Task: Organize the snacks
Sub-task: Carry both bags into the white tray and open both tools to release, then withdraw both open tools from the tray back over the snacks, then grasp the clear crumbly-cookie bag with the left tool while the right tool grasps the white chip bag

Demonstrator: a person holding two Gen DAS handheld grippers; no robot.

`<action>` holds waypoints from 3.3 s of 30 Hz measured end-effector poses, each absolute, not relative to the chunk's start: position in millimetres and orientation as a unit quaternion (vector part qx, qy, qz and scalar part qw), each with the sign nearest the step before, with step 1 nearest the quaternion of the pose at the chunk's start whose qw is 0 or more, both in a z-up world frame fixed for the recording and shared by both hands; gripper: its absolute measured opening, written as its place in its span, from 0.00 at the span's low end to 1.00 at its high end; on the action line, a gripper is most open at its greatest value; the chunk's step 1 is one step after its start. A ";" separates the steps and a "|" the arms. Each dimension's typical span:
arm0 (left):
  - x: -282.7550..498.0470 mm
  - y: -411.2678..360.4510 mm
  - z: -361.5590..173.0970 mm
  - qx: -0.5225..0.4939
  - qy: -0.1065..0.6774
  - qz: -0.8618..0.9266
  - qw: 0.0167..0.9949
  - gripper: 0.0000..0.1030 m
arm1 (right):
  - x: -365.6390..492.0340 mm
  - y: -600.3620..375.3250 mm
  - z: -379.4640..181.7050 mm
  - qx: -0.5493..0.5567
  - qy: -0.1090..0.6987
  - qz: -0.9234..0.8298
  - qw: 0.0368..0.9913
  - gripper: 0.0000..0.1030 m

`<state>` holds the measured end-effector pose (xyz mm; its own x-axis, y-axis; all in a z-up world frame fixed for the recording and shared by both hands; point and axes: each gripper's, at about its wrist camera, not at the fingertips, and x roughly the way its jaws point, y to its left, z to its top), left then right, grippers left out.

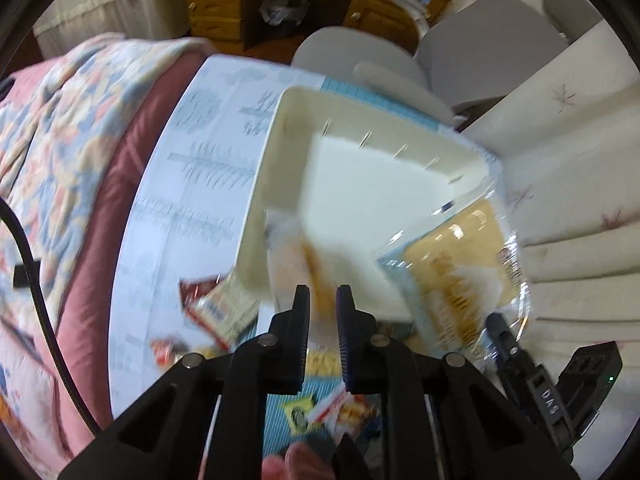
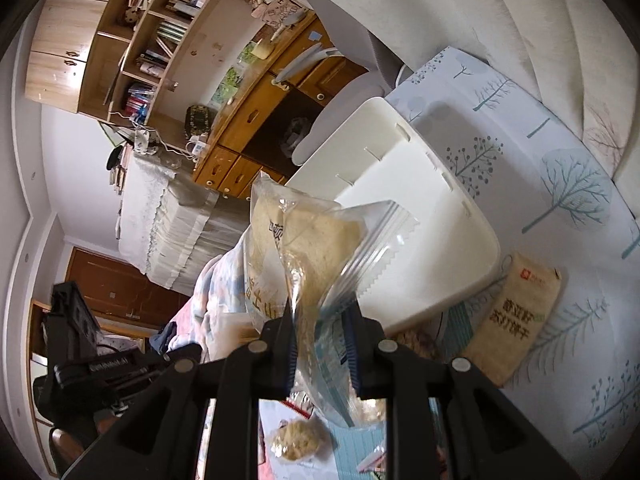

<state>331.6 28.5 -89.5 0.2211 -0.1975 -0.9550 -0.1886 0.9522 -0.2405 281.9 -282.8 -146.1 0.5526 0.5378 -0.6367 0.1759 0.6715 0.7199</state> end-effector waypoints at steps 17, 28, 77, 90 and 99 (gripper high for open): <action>339.2 15.7 -87.7 -0.121 0.616 -0.055 0.776 0.11 | 291.6 -268.0 -144.8 0.383 0.460 0.119 0.792 0.57; 278.2 1.2 -78.4 -0.103 0.625 -0.030 0.773 0.12 | 239.7 -285.2 -130.3 0.363 0.455 0.118 0.805 0.67; 153.9 88.1 -155.1 0.073 0.646 -0.174 0.739 0.64 | 58.0 -225.2 -174.7 0.364 0.508 -0.038 0.780 0.79; 179.3 75.9 -203.6 0.176 0.653 -0.207 0.707 0.77 | 73.1 -172.8 -173.6 0.230 0.507 -0.061 0.828 0.80; 201.6 61.4 -236.1 0.195 0.676 -0.187 0.685 0.77 | 103.1 -161.8 -194.3 0.131 0.539 -0.037 0.831 0.80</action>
<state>201.6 61.4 -236.1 0.0157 0.0071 -0.9999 0.5211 0.8534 0.0142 103.1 -161.8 -194.3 0.4153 0.0802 -0.9061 0.2025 0.9630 0.1780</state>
